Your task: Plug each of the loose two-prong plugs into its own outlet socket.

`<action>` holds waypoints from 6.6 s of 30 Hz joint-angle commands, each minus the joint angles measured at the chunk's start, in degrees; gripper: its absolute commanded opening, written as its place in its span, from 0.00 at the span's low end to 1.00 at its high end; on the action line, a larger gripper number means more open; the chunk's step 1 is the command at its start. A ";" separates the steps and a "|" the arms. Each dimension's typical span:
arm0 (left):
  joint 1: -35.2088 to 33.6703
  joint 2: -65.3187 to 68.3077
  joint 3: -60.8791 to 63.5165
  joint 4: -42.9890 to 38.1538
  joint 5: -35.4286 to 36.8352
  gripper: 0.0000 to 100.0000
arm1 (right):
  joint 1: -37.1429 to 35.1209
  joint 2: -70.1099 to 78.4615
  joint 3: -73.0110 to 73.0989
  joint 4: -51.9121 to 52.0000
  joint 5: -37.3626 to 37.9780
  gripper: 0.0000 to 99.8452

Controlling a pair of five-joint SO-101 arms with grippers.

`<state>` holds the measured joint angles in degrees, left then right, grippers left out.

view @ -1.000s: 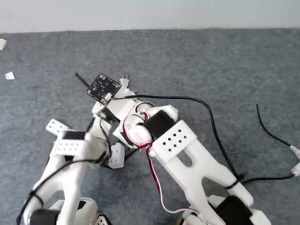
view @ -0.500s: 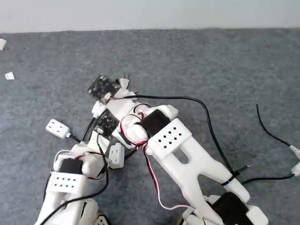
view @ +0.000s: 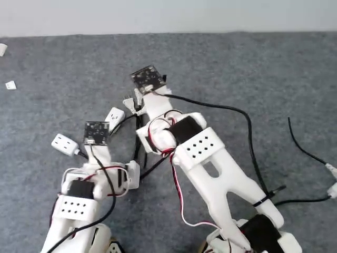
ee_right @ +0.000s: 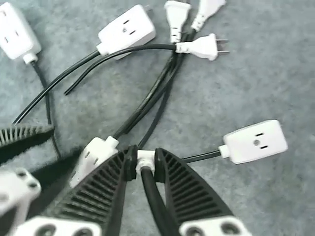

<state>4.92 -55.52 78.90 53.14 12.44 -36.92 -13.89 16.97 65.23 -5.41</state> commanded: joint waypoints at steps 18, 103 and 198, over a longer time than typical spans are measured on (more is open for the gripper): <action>5.36 -0.18 -1.10 2.64 4.75 0.25 | 8.31 -14.55 5.89 2.86 -0.44 0.01; 1.67 21.36 -24.31 5.45 5.01 0.27 | 13.23 -21.41 17.14 -2.68 2.46 0.01; -18.37 1.67 -4.18 1.67 -9.32 0.26 | 4.88 5.93 25.93 -15.96 9.85 0.01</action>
<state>-13.10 -53.93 75.30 56.13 3.74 -31.30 -13.19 42.37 45.36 3.56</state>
